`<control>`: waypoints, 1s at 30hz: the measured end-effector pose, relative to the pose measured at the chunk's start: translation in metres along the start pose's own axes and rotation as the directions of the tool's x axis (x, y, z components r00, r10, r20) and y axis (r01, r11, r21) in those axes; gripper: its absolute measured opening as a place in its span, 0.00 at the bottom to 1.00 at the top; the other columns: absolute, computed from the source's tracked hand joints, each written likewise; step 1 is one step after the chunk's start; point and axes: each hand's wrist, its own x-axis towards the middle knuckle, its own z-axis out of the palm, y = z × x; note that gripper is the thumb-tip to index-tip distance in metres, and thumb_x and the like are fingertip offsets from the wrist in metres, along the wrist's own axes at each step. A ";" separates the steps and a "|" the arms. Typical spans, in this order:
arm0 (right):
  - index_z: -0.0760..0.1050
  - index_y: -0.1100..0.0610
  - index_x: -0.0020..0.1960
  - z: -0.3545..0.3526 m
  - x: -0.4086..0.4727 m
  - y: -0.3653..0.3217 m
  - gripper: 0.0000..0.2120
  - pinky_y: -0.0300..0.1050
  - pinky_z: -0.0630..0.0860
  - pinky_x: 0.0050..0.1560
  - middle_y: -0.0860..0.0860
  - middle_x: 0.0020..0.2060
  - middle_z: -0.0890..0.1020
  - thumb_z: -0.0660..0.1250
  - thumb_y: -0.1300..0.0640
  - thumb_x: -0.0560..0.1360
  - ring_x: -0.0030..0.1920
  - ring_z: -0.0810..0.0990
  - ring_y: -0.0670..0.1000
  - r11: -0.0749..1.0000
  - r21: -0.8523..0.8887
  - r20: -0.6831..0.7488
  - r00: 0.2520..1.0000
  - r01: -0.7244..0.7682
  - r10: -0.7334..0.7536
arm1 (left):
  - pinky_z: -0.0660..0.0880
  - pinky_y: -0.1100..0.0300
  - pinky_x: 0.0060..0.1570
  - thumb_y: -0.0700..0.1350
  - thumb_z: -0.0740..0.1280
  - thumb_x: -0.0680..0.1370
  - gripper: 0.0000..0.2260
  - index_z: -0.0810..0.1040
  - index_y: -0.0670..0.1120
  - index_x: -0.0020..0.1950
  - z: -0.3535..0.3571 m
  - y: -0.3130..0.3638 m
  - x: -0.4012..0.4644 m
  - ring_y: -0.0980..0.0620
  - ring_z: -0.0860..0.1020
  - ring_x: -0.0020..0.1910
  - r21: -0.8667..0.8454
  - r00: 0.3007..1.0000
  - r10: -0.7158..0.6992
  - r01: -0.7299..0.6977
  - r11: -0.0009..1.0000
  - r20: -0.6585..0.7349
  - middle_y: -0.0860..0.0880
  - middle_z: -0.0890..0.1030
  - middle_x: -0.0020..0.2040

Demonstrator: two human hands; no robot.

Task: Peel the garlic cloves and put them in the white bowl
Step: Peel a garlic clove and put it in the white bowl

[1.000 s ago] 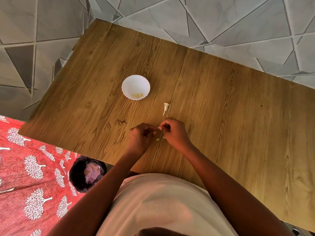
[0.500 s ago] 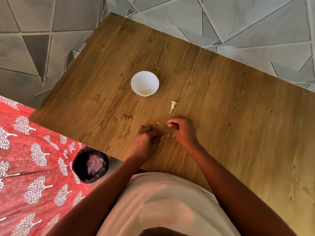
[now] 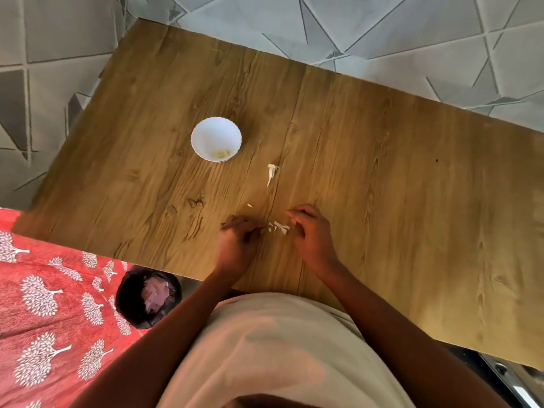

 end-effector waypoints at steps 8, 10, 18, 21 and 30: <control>0.74 0.62 0.69 0.029 -0.024 -0.013 0.19 0.47 0.71 0.68 0.58 0.66 0.71 0.67 0.65 0.78 0.67 0.69 0.56 0.988 -0.150 0.039 0.999 0.029 -0.023 | 0.74 0.57 0.53 0.39 0.69 0.76 0.10 0.86 0.42 0.55 -0.015 -0.006 -0.011 0.47 0.78 0.52 0.038 0.999 0.031 -0.030 0.999 -0.032 0.46 0.83 0.51; 0.75 0.62 0.68 0.039 -0.022 -0.018 0.18 0.50 0.73 0.67 0.58 0.68 0.71 0.67 0.64 0.78 0.67 0.68 0.57 0.971 -0.218 0.076 0.994 0.094 -0.079 | 0.74 0.57 0.55 0.40 0.67 0.77 0.11 0.86 0.42 0.54 -0.021 -0.015 -0.012 0.47 0.79 0.53 0.038 0.997 0.075 -0.076 0.996 0.012 0.47 0.83 0.51; 0.75 0.64 0.69 0.052 -0.038 -0.014 0.26 0.61 0.82 0.50 0.62 0.69 0.73 0.74 0.68 0.72 0.66 0.70 0.62 0.858 -0.481 0.106 0.983 0.181 -0.148 | 0.74 0.57 0.58 0.36 0.71 0.77 0.09 0.84 0.45 0.55 -0.031 -0.034 -0.011 0.48 0.78 0.54 -0.022 0.977 0.197 -0.196 0.980 0.083 0.49 0.82 0.53; 0.80 0.66 0.59 0.053 -0.034 -0.020 0.19 0.60 0.84 0.38 0.62 0.59 0.81 0.75 0.67 0.69 0.57 0.79 0.65 0.794 -0.574 0.099 0.980 0.199 -0.174 | 0.70 0.63 0.60 0.37 0.70 0.77 0.08 0.84 0.45 0.55 -0.033 -0.035 -0.010 0.49 0.78 0.54 -0.046 0.977 0.196 -0.193 0.980 0.086 0.49 0.82 0.52; 0.84 0.64 0.49 0.044 -0.032 -0.039 0.08 0.49 0.83 0.45 0.58 0.48 0.82 0.66 0.67 0.74 0.48 0.82 0.58 0.872 -0.403 0.162 0.959 0.278 -0.231 | 0.75 0.69 0.51 0.38 0.69 0.80 0.07 0.85 0.45 0.54 -0.034 -0.007 -0.008 0.62 0.80 0.50 -0.317 0.972 -0.230 0.207 0.926 -0.036 0.54 0.84 0.50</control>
